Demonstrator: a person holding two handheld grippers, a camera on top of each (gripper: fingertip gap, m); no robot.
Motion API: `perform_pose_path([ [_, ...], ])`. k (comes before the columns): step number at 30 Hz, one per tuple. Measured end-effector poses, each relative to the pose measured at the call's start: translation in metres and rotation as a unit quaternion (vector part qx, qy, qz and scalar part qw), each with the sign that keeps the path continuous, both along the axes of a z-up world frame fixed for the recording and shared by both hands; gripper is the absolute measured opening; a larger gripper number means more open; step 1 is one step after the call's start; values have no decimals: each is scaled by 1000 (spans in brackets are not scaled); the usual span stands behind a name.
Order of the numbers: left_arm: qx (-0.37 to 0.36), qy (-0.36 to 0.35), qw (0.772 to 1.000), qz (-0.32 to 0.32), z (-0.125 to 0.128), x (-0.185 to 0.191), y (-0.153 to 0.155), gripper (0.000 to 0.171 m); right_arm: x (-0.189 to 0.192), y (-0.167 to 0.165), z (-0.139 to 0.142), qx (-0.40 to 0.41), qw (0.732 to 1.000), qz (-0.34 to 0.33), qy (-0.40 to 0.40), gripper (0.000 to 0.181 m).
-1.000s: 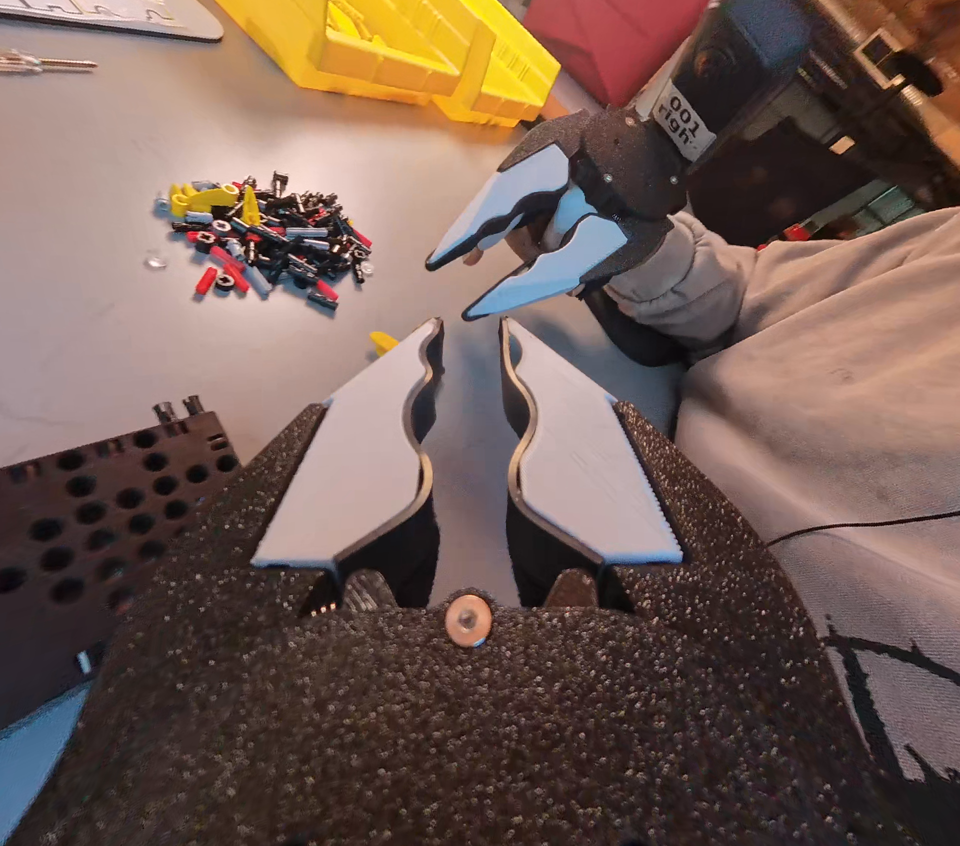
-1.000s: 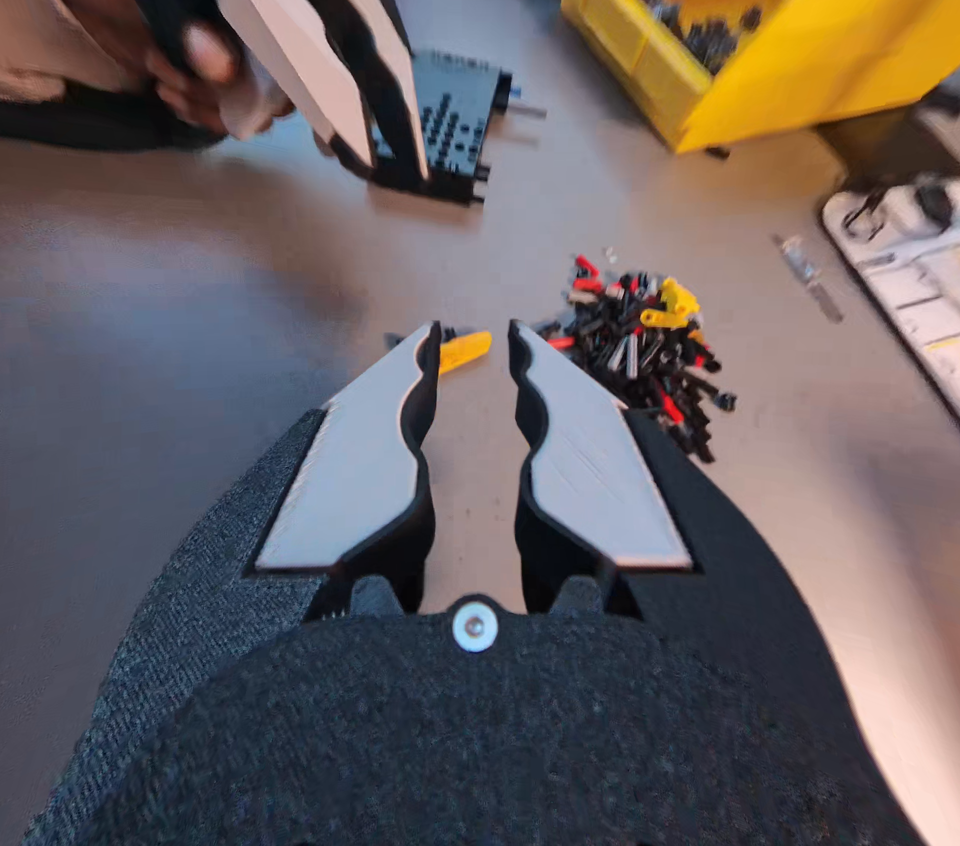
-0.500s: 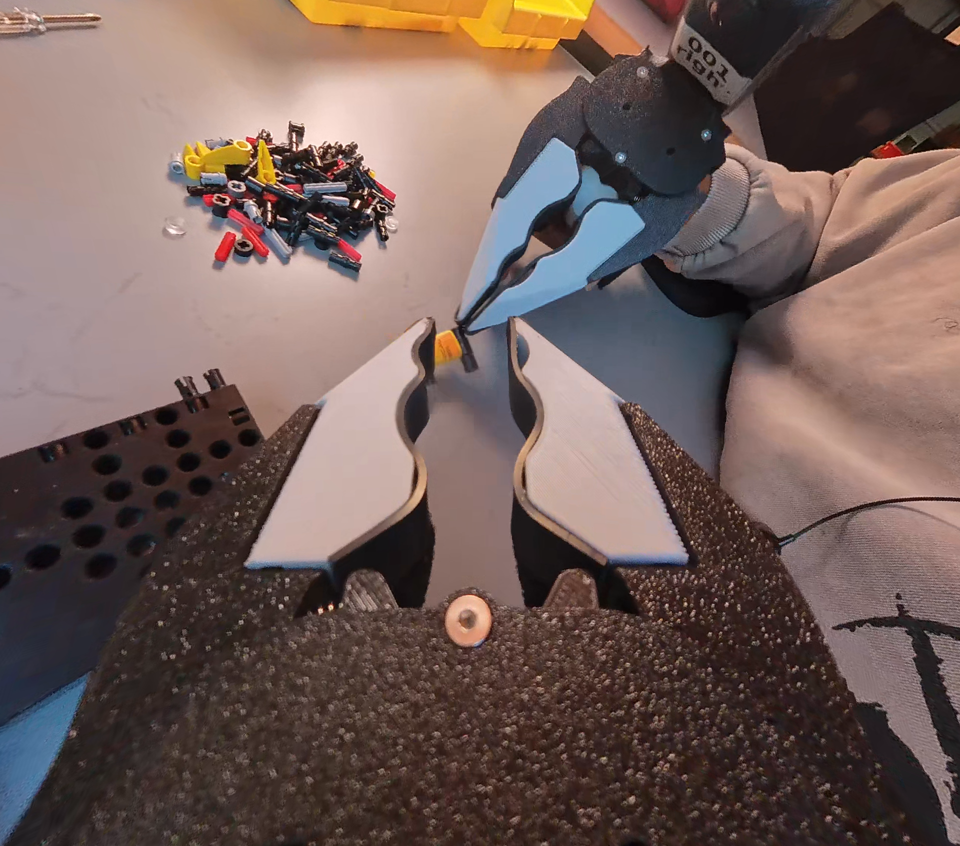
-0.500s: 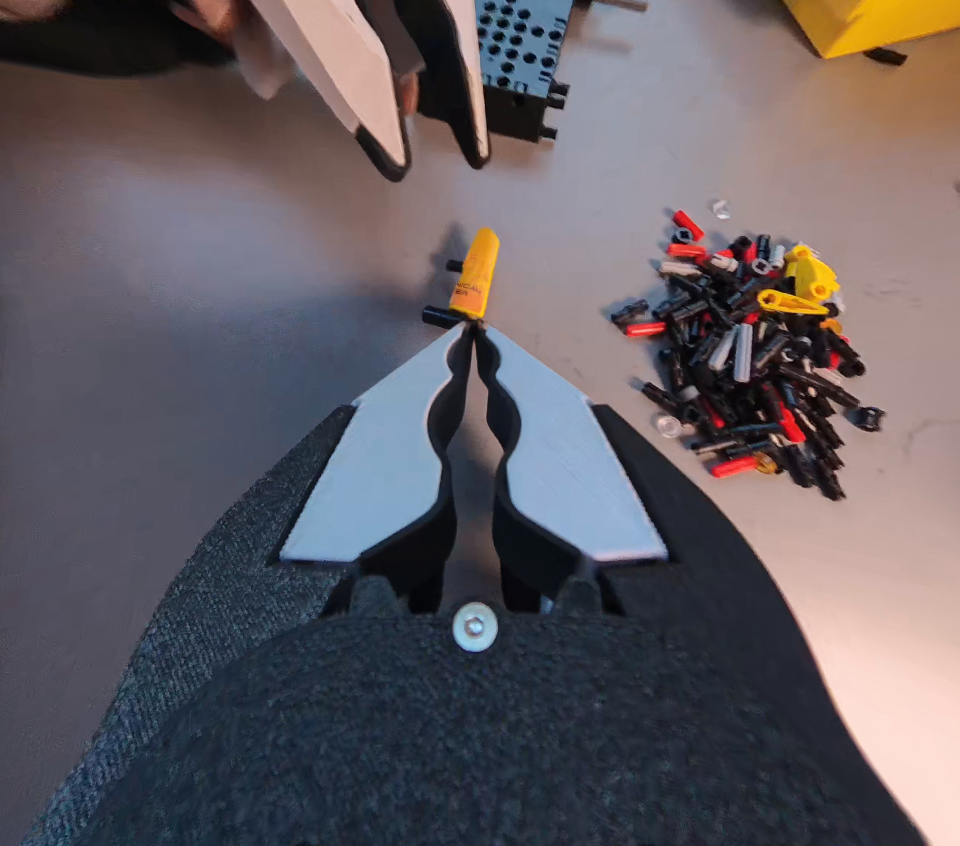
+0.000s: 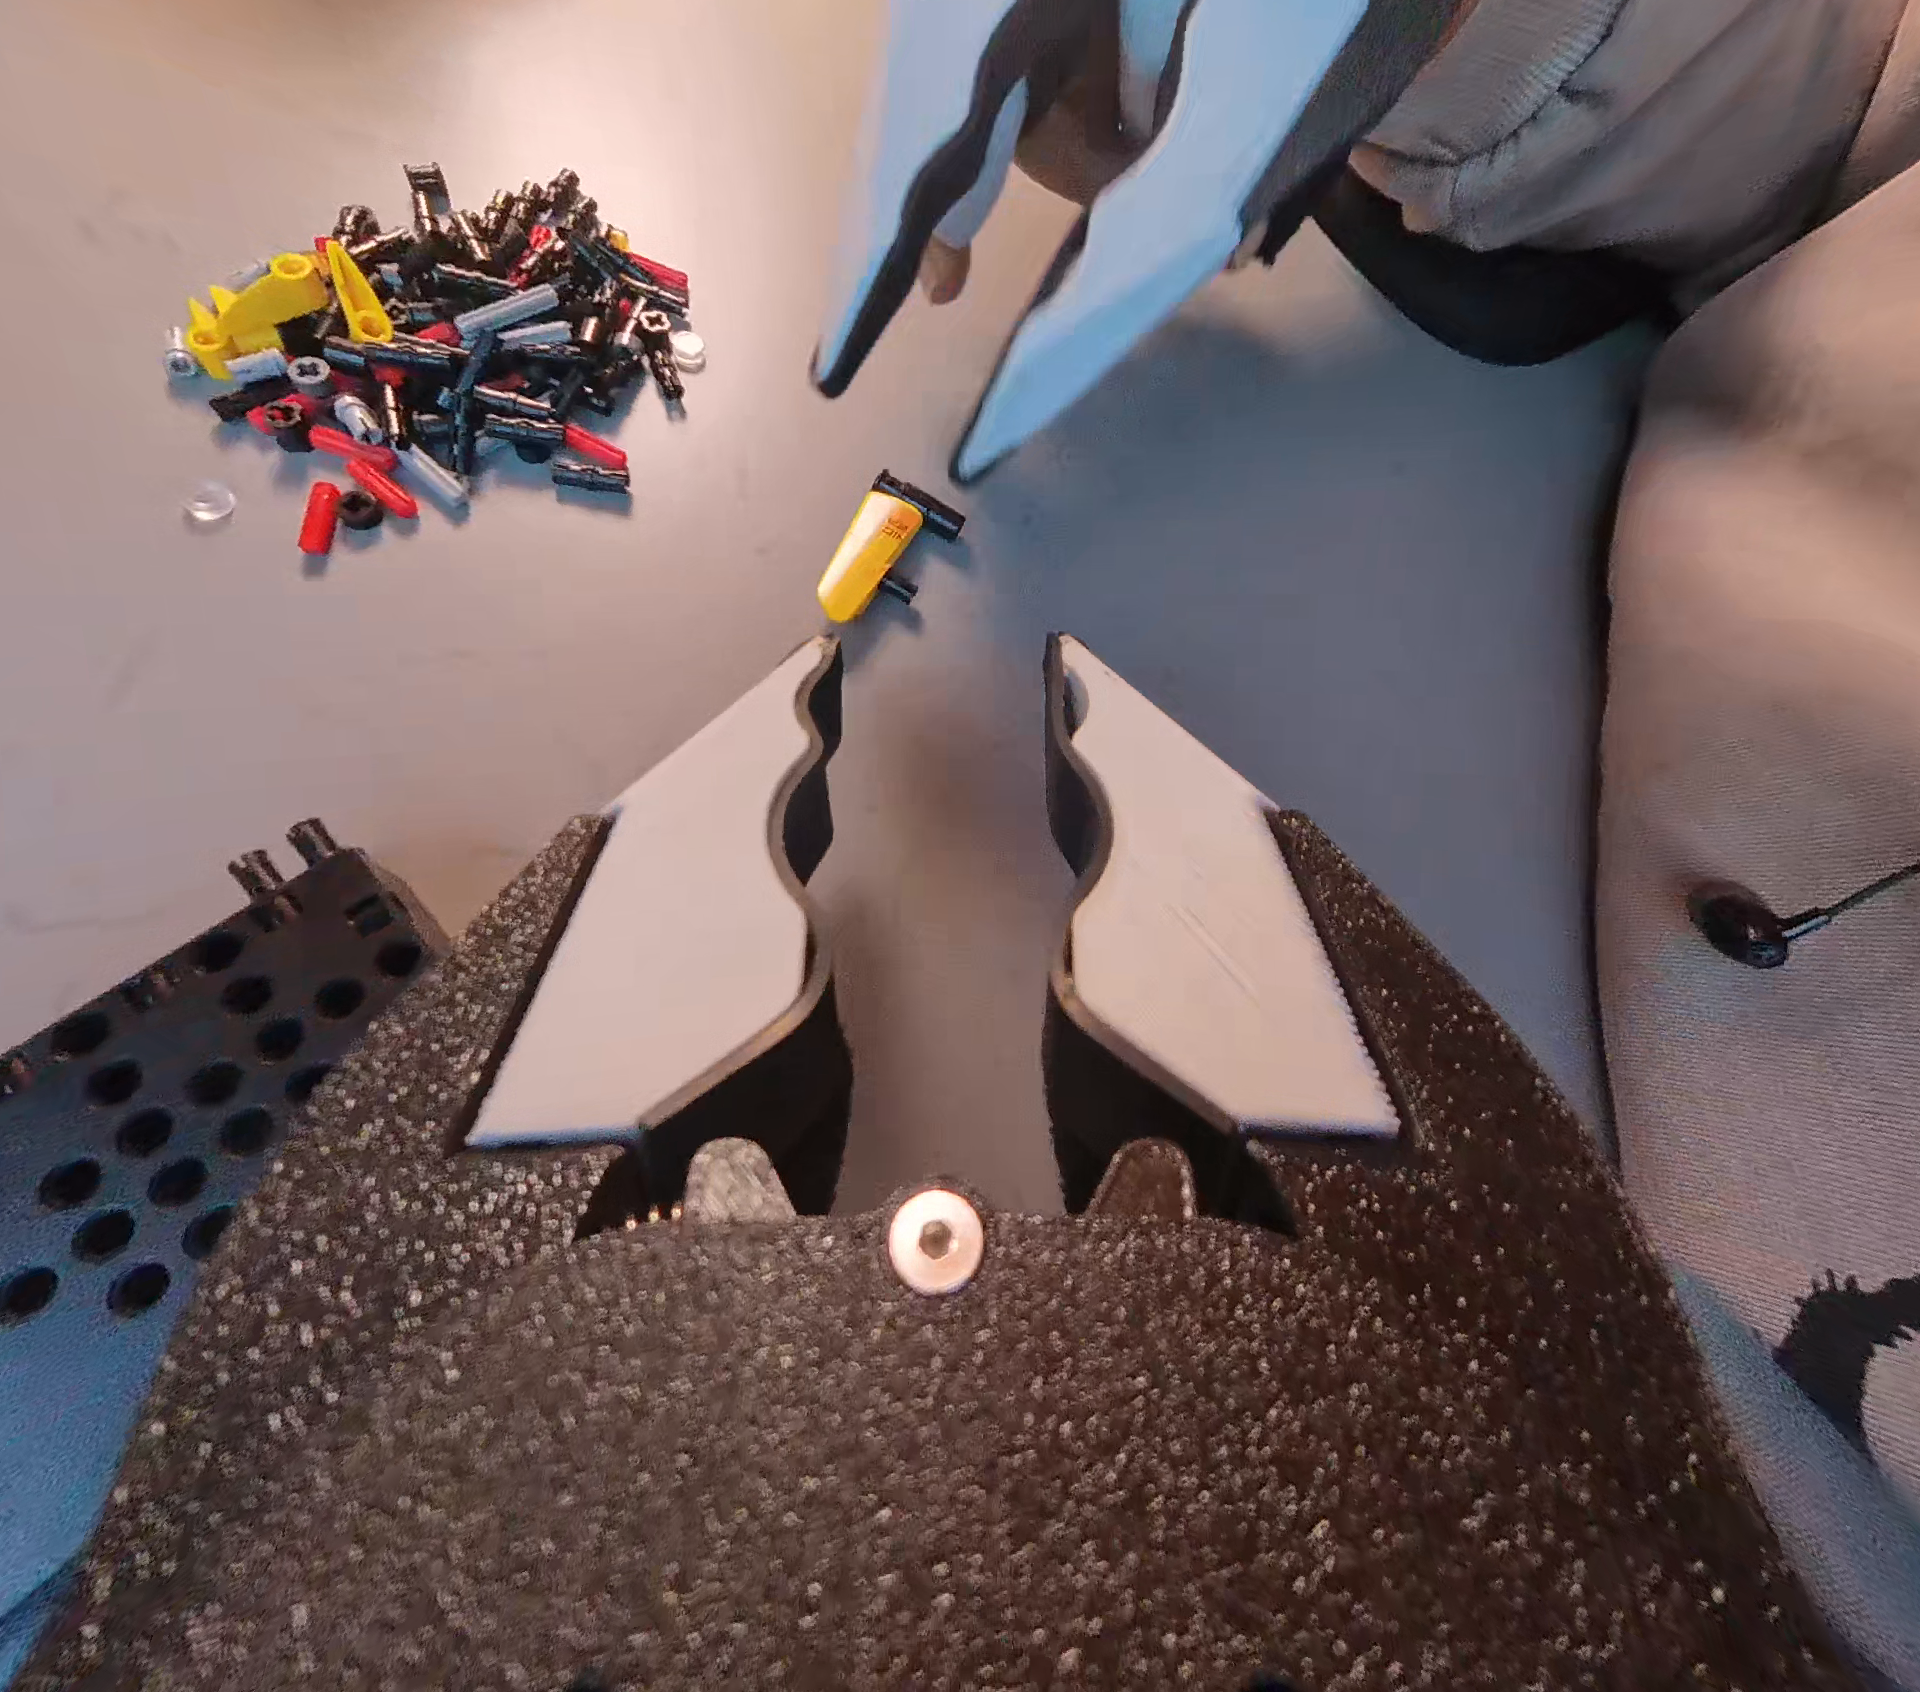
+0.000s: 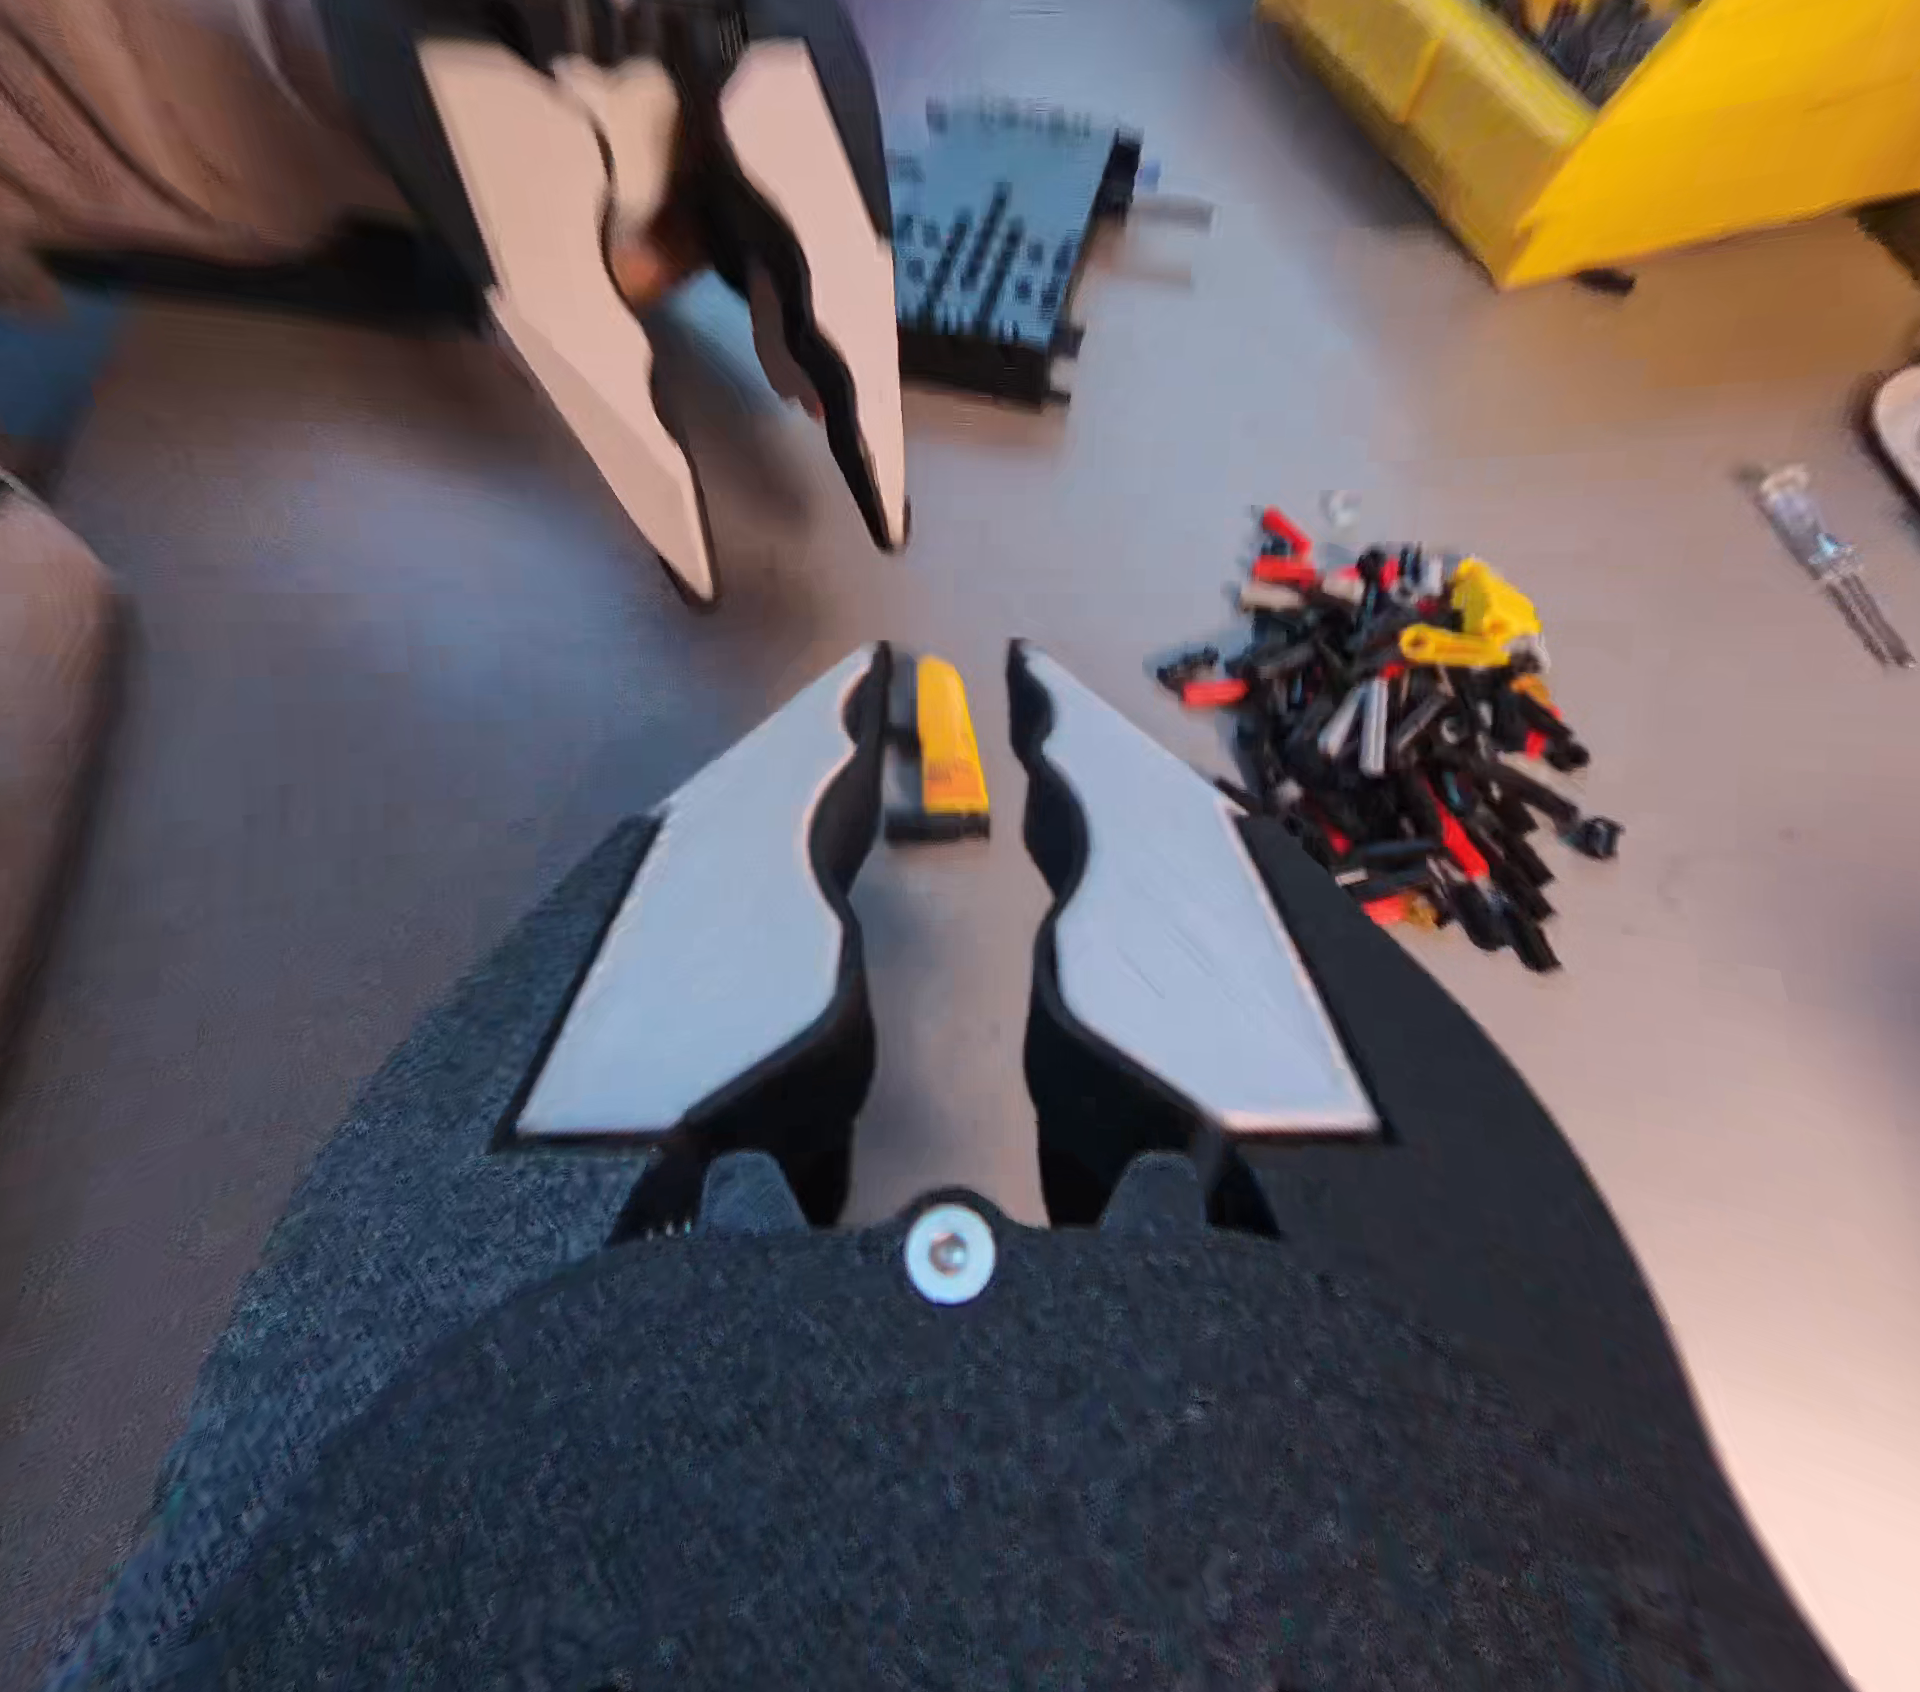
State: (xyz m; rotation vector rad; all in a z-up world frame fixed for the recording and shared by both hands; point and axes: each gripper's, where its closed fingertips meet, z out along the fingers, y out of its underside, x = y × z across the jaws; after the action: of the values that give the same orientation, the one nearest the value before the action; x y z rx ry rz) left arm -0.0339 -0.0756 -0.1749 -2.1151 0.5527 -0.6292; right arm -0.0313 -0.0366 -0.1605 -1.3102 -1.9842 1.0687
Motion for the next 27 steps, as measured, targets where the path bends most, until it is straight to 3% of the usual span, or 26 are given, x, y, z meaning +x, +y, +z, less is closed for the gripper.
perform_pose_path([
  [2, 5, 9, 1000, 1, 0, 0, 1, 37, 7, 3, -34, 85, 994, 13, -63, 44],
  [3, 10, 11, 1000, -1, 1, 0, 1, 37, 8, 1, -45, 101, 992, 21, -78, 39],
  [4, 17, 14, 1000, -1, 3, 0, 1, 37, 4, -2, -39, 86, 994, 17, -57, 10],
  [6, 40, 27, 999, -8, 7, 0, 0, 37, 7, -2, -37, 80, 994, 27, -73, 0],
  [8, 77, 45, 996, -19, 15, 3, -1, 38, 7, -17, -17, -44, 997, 32, -63, 0],
  [10, 108, 64, 992, -27, 21, 6, -1, 38, 6, -22, -1, -171, 983, 21, -68, 0],
  [13, 96, 114, 989, -18, 8, 2, 2, 37, 2, 9, -17, -69, 996, -19, -48, 1],
  [15, 92, 128, 987, -23, 2, 2, 1, 37, 4, 9, -28, 8, 999, 5, -45, 31],
  [16, 94, 130, 987, -24, 2, 3, 2, 37, 5, 8, -38, 37, 997, 18, -66, 38],
  [18, 93, 130, 987, -26, 2, 4, 2, 36, 1, 10, -40, 85, 994, 26, -64, 8],
  [20, 98, 132, 986, -27, 4, 4, 2, 36, 1, 5, -36, 51, 995, 27, -84, 0],
  [24, 118, 130, 984, -23, 11, 4, 2, 37, -1, -19, 1, -168, 983, 33, -65, 0],
  [27, 118, 128, 984, -22, 11, 4, 2, 37, 2, -17, 8, -220, 973, 32, -58, 0],
])
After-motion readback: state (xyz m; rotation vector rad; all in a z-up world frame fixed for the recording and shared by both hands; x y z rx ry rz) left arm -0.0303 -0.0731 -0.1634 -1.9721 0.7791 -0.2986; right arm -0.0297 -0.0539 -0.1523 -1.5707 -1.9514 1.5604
